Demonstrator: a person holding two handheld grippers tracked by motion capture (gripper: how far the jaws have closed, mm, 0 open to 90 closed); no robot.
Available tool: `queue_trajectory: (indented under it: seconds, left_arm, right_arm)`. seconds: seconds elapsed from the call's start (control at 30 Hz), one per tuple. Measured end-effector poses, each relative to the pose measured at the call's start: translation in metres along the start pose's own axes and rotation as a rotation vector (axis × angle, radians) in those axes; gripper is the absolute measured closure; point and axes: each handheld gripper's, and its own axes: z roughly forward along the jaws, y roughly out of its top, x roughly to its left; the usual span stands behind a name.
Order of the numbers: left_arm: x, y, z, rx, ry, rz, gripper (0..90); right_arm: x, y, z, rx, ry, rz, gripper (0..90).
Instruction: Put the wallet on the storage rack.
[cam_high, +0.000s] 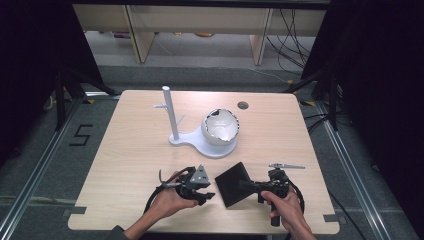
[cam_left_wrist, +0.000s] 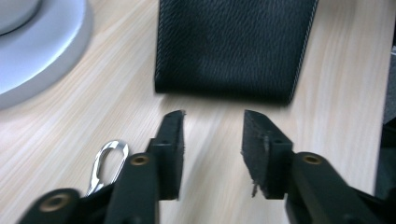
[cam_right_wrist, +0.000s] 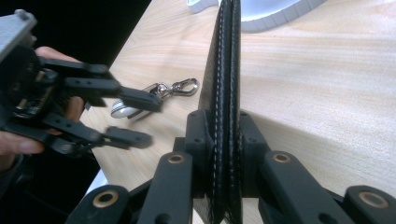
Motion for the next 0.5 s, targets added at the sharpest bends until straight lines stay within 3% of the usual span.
queue_trajectory:
  seconds: [0.3,0.33,0.43,0.5]
  left_arm:
    - [0.003,-0.028,-0.045,-0.026,0.056,-0.054,42.3]
    - [0.004,-0.033,-0.050,-0.035,0.064,-0.076,40.7]
    - [0.005,-0.042,-0.058,-0.044,0.045,-0.117,37.0]
    - [0.005,-0.049,-0.062,-0.051,0.054,-0.128,35.6]
  right_arm:
    - [0.008,0.010,-0.008,-0.004,0.006,-0.050,79.3]
    - [0.010,0.012,-0.009,-0.012,0.012,-0.055,79.2]
    - [0.013,0.020,-0.012,-0.024,0.006,-0.079,79.2]
    - [0.016,0.026,-0.015,-0.024,0.012,-0.079,79.2]
